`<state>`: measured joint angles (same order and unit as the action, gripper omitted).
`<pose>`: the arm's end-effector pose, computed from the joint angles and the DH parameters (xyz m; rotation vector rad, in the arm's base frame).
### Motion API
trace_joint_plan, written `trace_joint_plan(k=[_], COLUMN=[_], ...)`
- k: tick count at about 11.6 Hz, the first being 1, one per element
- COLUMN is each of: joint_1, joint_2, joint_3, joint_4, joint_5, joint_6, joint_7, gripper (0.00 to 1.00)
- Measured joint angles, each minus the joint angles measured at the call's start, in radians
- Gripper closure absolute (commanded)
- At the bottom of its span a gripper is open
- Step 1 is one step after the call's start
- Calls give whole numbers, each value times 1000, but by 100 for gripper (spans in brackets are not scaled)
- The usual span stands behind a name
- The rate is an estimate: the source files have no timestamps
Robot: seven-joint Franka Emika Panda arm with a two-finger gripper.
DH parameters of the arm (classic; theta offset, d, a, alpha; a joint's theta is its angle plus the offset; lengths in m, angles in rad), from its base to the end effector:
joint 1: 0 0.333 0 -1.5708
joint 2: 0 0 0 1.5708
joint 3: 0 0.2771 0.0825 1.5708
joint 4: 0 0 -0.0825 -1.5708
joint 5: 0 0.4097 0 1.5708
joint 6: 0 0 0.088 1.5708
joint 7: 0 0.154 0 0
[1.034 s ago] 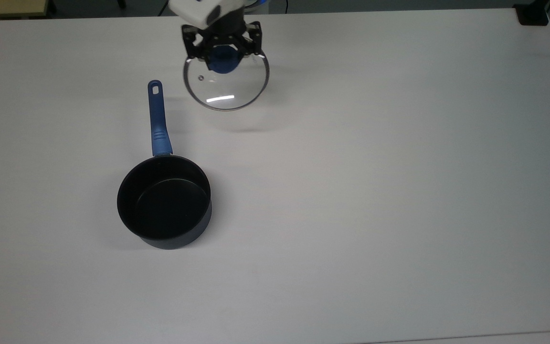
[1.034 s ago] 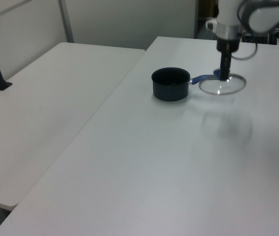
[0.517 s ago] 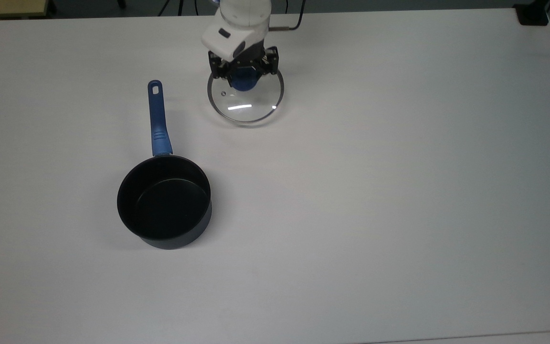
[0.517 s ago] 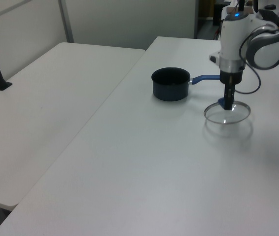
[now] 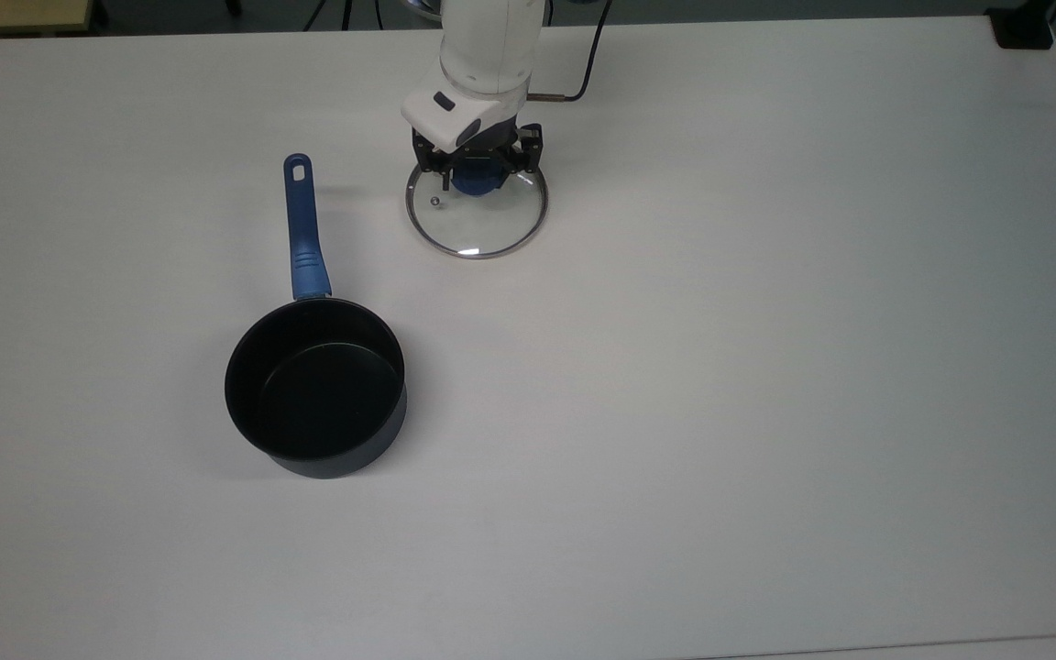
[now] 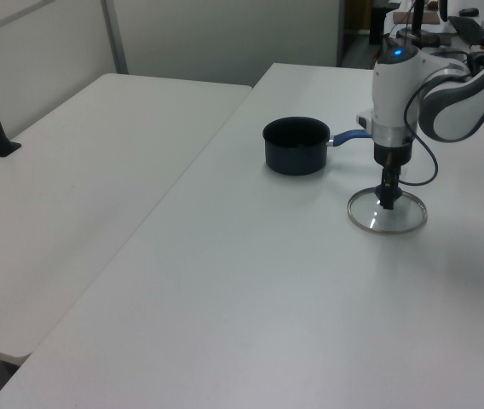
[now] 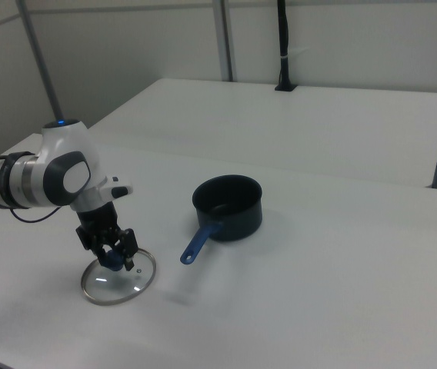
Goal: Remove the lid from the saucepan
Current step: 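Open the gripper, release the knob, and raise the gripper away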
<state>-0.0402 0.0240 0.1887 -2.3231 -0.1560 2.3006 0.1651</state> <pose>0.5160 0.0689 0.2226 3.0231 0.1365 -0.0426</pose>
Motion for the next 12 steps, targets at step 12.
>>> trace_joint_plan(k=[12], joint_1=[-18], joint_2=[-48], joint_3=[-117], joint_4=[710], joint_5=[130], joint_6=[-712], joint_7=[75], gripper=[0])
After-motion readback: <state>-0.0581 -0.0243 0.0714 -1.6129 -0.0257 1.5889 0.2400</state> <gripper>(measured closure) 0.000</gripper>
